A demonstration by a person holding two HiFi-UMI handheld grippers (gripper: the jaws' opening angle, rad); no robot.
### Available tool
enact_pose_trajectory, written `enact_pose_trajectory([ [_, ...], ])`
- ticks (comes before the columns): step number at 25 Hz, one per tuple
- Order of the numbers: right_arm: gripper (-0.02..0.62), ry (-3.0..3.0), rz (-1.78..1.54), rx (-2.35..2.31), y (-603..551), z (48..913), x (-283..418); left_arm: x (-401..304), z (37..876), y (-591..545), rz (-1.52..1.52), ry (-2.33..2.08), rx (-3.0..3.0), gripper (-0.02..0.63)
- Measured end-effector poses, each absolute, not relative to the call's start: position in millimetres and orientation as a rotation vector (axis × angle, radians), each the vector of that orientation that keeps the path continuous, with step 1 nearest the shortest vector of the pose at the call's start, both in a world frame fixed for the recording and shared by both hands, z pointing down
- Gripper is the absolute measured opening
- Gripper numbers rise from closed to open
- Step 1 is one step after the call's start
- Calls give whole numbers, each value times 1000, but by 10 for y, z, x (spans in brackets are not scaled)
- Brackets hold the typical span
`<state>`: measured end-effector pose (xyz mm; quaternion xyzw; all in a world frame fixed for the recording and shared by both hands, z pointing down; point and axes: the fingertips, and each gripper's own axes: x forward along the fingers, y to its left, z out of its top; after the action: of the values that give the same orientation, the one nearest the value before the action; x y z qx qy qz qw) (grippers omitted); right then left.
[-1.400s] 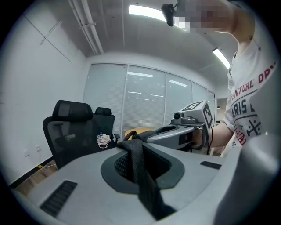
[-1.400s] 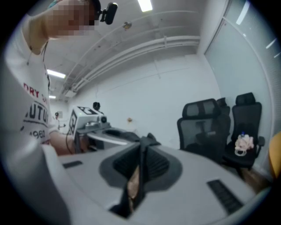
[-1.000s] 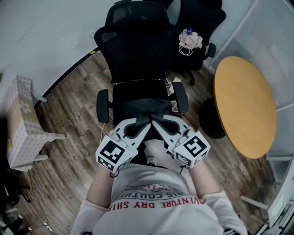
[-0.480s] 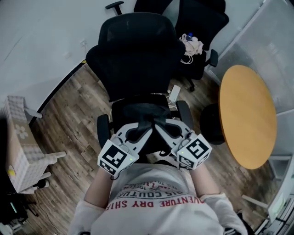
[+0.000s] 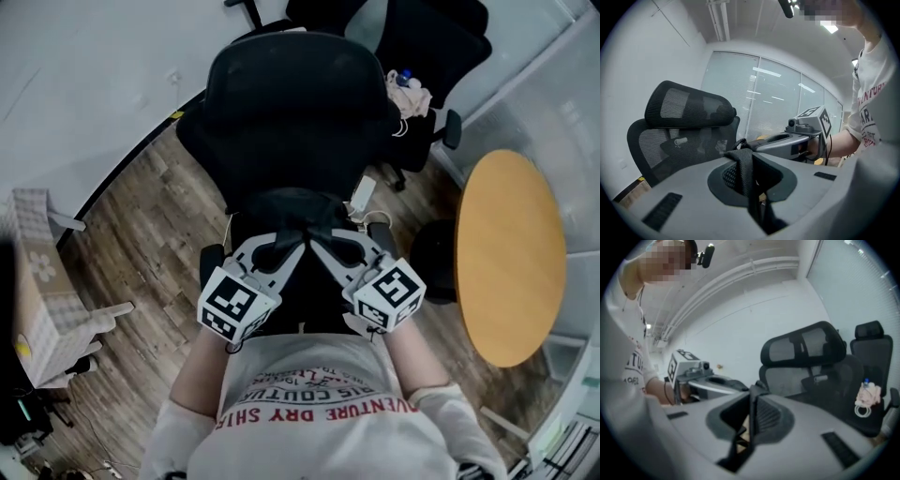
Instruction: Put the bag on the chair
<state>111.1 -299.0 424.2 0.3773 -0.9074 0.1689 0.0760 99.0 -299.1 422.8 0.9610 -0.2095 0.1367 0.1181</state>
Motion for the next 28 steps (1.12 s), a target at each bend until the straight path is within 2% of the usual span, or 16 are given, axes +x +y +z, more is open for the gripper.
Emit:
enact_pose_trajectory([
  [11, 52, -2699, 551, 928, -3655, 4614, 1154, 1038, 4598, -3677, 449, -772, 2679, 51],
  [17, 55, -2638, 618, 860, -3737, 4990, 1183, 1062, 4968, -3783, 529, -786, 2603, 51],
  [28, 58, -2582, 668, 831, -3767, 5352, 1286, 1098, 5329, -3852, 481, -721, 2581, 52],
])
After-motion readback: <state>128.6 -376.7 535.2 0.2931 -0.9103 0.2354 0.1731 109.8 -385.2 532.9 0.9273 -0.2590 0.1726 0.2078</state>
